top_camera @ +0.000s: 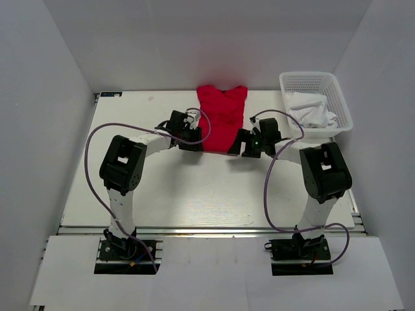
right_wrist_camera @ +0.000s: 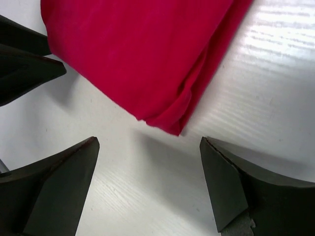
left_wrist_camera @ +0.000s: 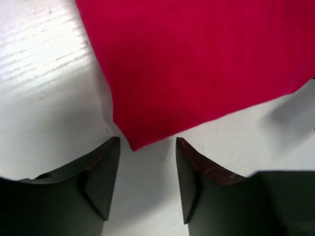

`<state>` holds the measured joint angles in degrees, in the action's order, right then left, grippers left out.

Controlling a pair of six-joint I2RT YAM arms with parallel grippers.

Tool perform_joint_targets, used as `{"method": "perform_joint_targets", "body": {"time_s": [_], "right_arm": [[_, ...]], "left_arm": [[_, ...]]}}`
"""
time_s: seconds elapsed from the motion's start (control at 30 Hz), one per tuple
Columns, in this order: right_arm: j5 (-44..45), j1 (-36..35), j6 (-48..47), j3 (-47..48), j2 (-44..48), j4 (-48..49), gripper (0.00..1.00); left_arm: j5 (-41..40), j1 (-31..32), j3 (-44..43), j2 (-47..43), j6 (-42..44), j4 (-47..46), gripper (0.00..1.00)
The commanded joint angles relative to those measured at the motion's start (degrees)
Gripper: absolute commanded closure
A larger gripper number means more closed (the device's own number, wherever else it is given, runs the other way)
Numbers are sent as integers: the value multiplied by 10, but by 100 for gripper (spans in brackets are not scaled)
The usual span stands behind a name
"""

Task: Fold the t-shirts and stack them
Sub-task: Grab one side of the 2/3 rectangular tshirt with both arms

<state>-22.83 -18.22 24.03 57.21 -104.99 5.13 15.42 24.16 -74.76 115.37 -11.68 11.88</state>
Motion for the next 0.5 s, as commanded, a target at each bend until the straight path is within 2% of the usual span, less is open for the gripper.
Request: {"method": "perform_joint_targets", "body": {"time_s": [0.0, 0.03, 0.1, 0.17, 0.2, 0.23, 0.3, 0.33, 0.37, 0.43, 0.47], "right_arm": [[16, 2, -2, 5, -31, 29, 11], [16, 1, -1, 10, -38, 31, 14], [14, 1, -3, 11, -46, 37, 19], [14, 0, -2, 7, -50, 50, 28], [16, 1, -3, 7, -52, 52, 35], [15, 1, -4, 10, -55, 53, 48], [16, 0, -4, 13, -59, 50, 64], [14, 0, -6, 15, -59, 48, 77], [12, 2, -8, 14, -58, 51, 84], [16, 2, -13, 10, -52, 52, 98], [16, 1, -14, 7, -44, 52, 100]], "left_arm": [[33, -5, -20, 24, 7, -9, 42], [33, -5, -28, 29, 12, -2, 49], [33, -5, -28, 35, 12, 3, 53], [38, -5, -28, 35, 12, -3, 58], [38, -5, -22, 35, 12, -3, 62], [45, -5, -22, 35, 17, -9, 65], [45, -5, -22, 35, 18, -9, 79], [45, -5, -22, 35, 18, -9, 83], [51, -5, -22, 35, 18, -9, 97], [51, -5, -22, 30, 18, -9, 100], [58, -5, -14, 23, 18, -14, 100]]}}
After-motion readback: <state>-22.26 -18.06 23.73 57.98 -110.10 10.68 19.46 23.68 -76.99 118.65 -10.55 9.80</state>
